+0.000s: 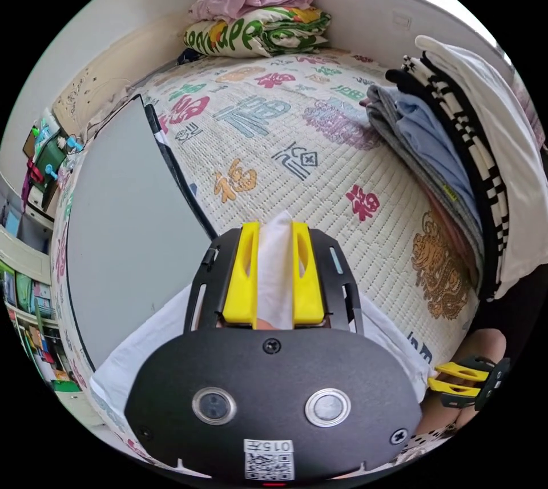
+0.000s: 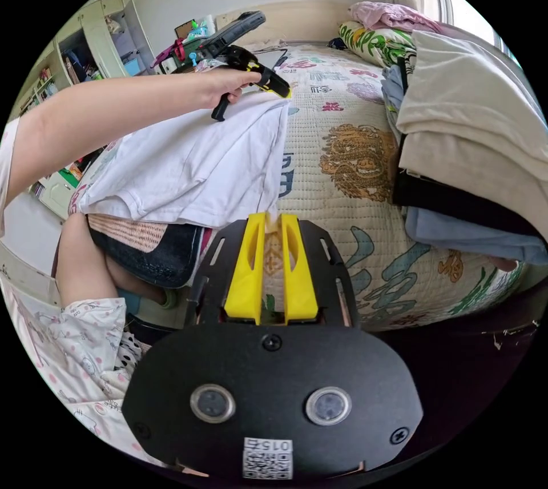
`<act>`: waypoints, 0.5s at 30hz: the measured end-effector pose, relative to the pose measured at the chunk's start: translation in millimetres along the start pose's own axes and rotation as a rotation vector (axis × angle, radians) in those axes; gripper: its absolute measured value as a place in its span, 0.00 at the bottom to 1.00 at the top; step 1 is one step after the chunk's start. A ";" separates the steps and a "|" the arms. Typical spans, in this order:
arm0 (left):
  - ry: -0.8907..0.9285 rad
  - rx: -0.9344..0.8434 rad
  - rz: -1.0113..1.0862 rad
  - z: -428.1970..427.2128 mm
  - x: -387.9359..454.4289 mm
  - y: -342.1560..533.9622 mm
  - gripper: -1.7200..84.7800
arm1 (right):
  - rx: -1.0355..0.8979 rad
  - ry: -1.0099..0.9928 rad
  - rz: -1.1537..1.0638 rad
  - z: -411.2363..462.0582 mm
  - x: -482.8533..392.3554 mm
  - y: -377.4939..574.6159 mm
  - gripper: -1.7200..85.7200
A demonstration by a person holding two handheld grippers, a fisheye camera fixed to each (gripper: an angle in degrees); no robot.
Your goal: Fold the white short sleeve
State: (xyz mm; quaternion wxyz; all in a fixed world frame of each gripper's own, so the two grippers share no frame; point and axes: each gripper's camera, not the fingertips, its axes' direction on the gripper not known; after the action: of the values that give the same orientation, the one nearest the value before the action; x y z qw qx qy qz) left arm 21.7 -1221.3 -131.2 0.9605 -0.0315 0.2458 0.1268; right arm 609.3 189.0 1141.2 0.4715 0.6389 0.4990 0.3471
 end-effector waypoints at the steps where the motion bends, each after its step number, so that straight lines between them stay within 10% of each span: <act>1: 0.004 -0.005 0.002 4.8 1.8 1.1 0.12 | 0.001 0.011 -0.013 7.2 -3.5 2.2 0.08; 15: 0.014 0.039 0.063 82.2 26.3 85.5 0.03 | 0.038 0.051 0.028 85.3 -1.1 30.9 0.01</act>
State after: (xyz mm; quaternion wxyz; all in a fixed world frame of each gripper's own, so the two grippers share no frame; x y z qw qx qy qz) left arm 59.9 -1122.6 -71.6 0.9546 -0.0058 0.2560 0.1521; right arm 696.6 164.3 1143.8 0.4414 0.6456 0.5083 0.3606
